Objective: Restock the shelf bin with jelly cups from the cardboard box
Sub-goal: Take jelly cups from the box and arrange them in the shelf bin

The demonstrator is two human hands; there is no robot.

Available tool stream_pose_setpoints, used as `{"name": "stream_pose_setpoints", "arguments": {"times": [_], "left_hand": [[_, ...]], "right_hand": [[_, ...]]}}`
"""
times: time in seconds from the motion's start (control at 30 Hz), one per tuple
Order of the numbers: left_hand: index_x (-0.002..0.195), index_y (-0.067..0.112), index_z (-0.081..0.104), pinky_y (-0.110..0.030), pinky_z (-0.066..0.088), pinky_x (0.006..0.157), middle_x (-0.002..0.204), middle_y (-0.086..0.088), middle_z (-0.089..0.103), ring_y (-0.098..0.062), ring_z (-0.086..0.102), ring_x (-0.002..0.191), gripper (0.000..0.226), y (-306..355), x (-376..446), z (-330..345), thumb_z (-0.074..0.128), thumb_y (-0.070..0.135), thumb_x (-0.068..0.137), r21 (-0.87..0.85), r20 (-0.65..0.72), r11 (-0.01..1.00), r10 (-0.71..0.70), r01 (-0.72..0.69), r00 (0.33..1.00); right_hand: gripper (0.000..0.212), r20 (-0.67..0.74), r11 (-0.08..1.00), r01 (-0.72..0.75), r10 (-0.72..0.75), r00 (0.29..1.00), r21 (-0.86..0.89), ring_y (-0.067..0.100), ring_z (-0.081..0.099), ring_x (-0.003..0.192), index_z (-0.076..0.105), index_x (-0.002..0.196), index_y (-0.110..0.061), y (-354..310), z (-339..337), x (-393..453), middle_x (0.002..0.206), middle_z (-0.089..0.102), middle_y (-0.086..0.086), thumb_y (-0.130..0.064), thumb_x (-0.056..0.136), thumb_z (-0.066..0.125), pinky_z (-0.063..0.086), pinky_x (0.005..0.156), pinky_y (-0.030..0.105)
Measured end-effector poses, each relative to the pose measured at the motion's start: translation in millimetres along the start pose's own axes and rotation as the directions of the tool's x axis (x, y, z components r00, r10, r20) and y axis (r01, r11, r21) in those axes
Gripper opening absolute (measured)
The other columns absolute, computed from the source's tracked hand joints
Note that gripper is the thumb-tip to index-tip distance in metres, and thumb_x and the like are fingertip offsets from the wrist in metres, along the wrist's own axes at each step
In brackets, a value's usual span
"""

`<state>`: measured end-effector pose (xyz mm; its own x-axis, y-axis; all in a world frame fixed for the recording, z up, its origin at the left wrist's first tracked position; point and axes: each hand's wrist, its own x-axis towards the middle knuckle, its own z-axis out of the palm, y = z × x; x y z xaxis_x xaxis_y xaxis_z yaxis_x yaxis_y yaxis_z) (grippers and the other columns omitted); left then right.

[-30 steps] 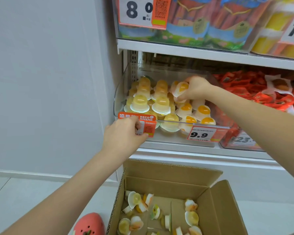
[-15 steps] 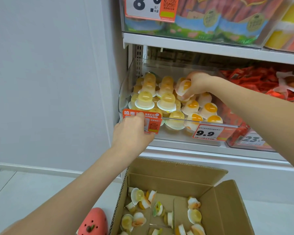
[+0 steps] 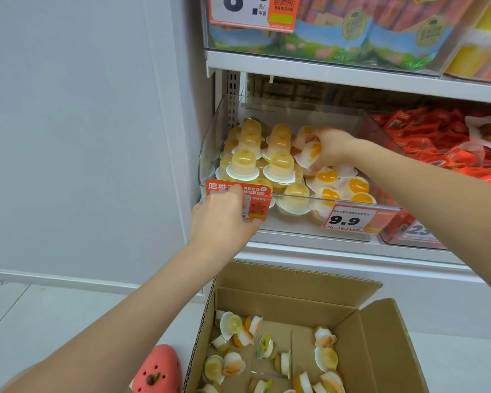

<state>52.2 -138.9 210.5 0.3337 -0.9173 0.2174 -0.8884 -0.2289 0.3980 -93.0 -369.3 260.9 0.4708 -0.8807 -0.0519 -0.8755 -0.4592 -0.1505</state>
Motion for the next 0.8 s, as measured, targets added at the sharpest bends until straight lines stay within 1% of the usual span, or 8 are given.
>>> {"name": "stream_pose_setpoints", "arguments": {"times": [0.1, 0.23, 0.33, 0.43, 0.53, 0.63, 0.73, 0.8], "left_hand": [[0.109, 0.017, 0.050, -0.035, 0.045, 0.081, 0.109, -0.001, 0.062, -0.023, 0.058, 0.102, 0.038, 1.0, -1.9, 0.3, 0.063, 0.042, 0.084, 0.032, -0.009, 0.999, 0.013, -0.013, 1.000], [0.106, 0.020, 0.052, -0.032, 0.043, 0.077, 0.106, 0.001, 0.063, -0.022, 0.058, 0.100, 0.030, 4.8, -6.1, 4.2, 0.061, 0.040, 0.085, 0.079, -0.008, 0.995, 0.061, -0.060, 0.998], [0.105, 0.020, 0.053, -0.033, 0.045, 0.080, 0.103, 0.002, 0.064, -0.021, 0.060, 0.097, 0.027, 13.9, -15.6, 15.1, 0.060, 0.039, 0.086, 0.117, 0.037, 0.983, 0.135, -0.138, 0.990], [0.105, 0.019, 0.053, -0.034, 0.041, 0.083, 0.102, 0.001, 0.063, -0.022, 0.059, 0.097, 0.022, 25.4, -31.4, 39.6, 0.055, 0.034, 0.089, 0.158, 0.141, 0.963, 0.196, -0.217, 0.970], [0.109, 0.017, 0.052, -0.035, 0.038, 0.086, 0.107, -0.002, 0.062, -0.024, 0.056, 0.101, 0.020, 29.8, -54.8, 75.2, 0.051, 0.028, 0.091, 0.208, 0.343, 0.931, 0.217, -0.299, 0.914], [0.114, 0.014, 0.050, -0.038, 0.036, 0.089, 0.112, -0.005, 0.059, -0.026, 0.053, 0.106, 0.023, 24.6, -76.2, 115.2, 0.052, 0.016, 0.091, 0.284, 0.558, 0.848, 0.233, -0.448, 0.796], [0.120, 0.013, 0.048, -0.038, 0.036, 0.091, 0.116, -0.006, 0.057, -0.026, 0.051, 0.110, 0.034, 19.2, -91.4, 156.4, 0.051, 0.002, 0.087, 0.284, 0.682, 0.784, 0.240, -0.553, 0.691], [0.122, 0.012, 0.047, -0.038, 0.036, 0.094, 0.120, -0.007, 0.054, -0.027, 0.049, 0.114, 0.041, 17.5, -99.0, 187.8, 0.052, -0.004, 0.085, 0.246, 0.740, 0.778, 0.234, -0.577, 0.631]], "right_hand": [[0.090, -0.036, 0.995, 0.040, -0.037, 0.999, 0.087, 0.028, 0.052, 0.120, 0.042, 0.138, -0.016, 4.4, -3.8, -9.8, 0.132, 0.052, 0.007, -0.024, 0.062, 0.089, 0.046, 0.082, 0.031], [0.048, -0.378, 0.970, 0.178, -0.105, 0.920, 0.163, 0.022, 0.058, 0.110, 0.057, 0.120, -0.013, 16.6, -14.1, -58.0, 0.120, 0.062, 0.006, -0.017, 0.077, 0.077, 0.049, 0.092, 0.032], [0.019, -0.547, 0.919, 0.300, -0.117, 0.829, 0.257, 0.011, 0.060, 0.089, 0.063, 0.101, -0.013, 21.4, -7.1, -119.3, 0.097, 0.064, -0.001, -0.008, 0.084, 0.067, 0.049, 0.081, 0.018], [0.011, -0.572, 0.902, 0.377, -0.197, 0.796, 0.213, 0.006, 0.051, 0.076, 0.063, 0.091, -0.009, 29.4, 21.0, -170.6, 0.084, 0.061, -0.002, 0.000, 0.083, 0.062, 0.039, 0.068, 0.006], [0.012, -0.423, 0.898, 0.383, -0.267, 0.866, 0.216, 0.002, 0.047, 0.077, 0.062, 0.091, -0.012, 46.6, 72.6, -200.6, 0.081, 0.057, -0.008, -0.002, 0.085, 0.062, 0.039, 0.069, 0.011], [0.013, -0.130, 0.925, 0.299, -0.275, 0.953, 0.236, 0.002, 0.051, 0.086, 0.060, 0.096, -0.020, 67.1, 130.4, -211.7, 0.087, 0.059, -0.010, -0.009, 0.087, 0.061, 0.044, 0.075, 0.022], [0.020, 0.186, 0.970, 0.193, -0.219, 0.958, 0.149, 0.012, 0.053, 0.097, 0.058, 0.109, -0.018, 86.4, 179.6, -212.2, 0.100, 0.058, -0.006, -0.010, 0.090, 0.055, 0.045, 0.082, 0.027], [0.027, 0.323, 0.987, 0.126, -0.153, 0.934, 0.102, 0.014, 0.052, 0.097, 0.055, 0.114, -0.017, 97.7, 212.4, -209.8, 0.106, 0.055, -0.003, -0.006, 0.090, 0.052, 0.045, 0.082, 0.028]]}}
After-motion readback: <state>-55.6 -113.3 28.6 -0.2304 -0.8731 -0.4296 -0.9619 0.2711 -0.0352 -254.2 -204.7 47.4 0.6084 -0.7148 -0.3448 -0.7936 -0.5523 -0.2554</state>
